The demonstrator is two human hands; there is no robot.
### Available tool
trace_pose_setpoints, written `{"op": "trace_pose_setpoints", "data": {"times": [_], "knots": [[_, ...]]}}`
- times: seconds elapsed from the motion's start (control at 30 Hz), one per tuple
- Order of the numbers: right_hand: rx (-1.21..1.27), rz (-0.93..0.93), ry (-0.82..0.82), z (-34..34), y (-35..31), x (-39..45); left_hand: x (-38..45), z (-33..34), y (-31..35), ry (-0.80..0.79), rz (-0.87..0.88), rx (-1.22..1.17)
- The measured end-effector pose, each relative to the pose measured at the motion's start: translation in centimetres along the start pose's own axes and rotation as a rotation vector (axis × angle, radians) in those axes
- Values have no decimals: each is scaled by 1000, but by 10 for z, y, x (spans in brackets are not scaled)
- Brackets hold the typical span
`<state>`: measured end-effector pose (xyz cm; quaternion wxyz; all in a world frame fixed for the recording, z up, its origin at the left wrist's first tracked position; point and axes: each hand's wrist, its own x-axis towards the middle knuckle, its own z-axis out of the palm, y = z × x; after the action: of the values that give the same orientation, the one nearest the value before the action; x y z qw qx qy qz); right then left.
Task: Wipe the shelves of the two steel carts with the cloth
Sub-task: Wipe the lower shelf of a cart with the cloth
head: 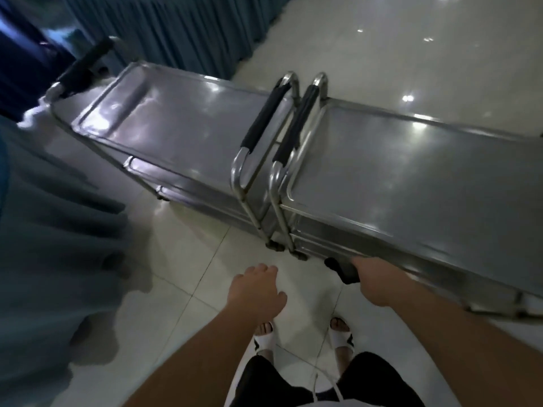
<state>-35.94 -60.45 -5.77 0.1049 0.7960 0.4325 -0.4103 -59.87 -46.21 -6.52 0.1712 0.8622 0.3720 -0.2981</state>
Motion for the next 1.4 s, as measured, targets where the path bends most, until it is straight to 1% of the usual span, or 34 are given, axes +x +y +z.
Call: {"op": "trace_pose_setpoints", "data": {"times": [0.1, 0.2, 0.3, 0.43, 0.53, 0.67, 0.8, 0.9, 0.97, 1.03, 1.07, 1.13, 1.17, 1.3, 1.37, 1.4], "knots": [[68, 120, -3, 16, -14, 10, 35, 1, -30, -54, 71, 84], [114, 214, 22, 29, -32, 24, 65, 5, -54, -104, 123, 108], [201, 241, 18, 37, -49, 46, 93, 9, -67, -124, 146, 118], [285, 229, 35, 49, -58, 80, 131, 20, -67, -131, 162, 135], [329, 229, 68, 60, -55, 110, 164, 34, -60, -113, 161, 88], [348, 258, 181, 84, -41, 160, 221, 65, -59, -65, 80, -97], [369, 245, 260, 110, -27, 215, 281, 98, -63, 47, -3, -327], [372, 207, 247, 120, -20, 254, 323, 116, -65, 108, -22, -365], [332, 141, 302, 124, -17, 280, 349, 126, -68, 216, 11, -379], [277, 78, 415, 122, -13, 306, 368, 132, -71, 388, 18, -485], [254, 61, 484, 119, -12, 320, 376, 136, -72, 492, 43, -548], [218, 42, 613, 112, -13, 348, 388, 143, -71, 685, 148, -671], [194, 37, 659, 108, -15, 361, 395, 145, -69, 748, 207, -747], [172, 6, 749, 111, -34, 405, 415, 153, -54, 826, 386, -1065], [199, -41, 790, 123, -45, 427, 425, 158, -47, 863, 422, -1198], [231, -81, 774, 132, -50, 438, 429, 159, -44, 874, 431, -1256]]}}
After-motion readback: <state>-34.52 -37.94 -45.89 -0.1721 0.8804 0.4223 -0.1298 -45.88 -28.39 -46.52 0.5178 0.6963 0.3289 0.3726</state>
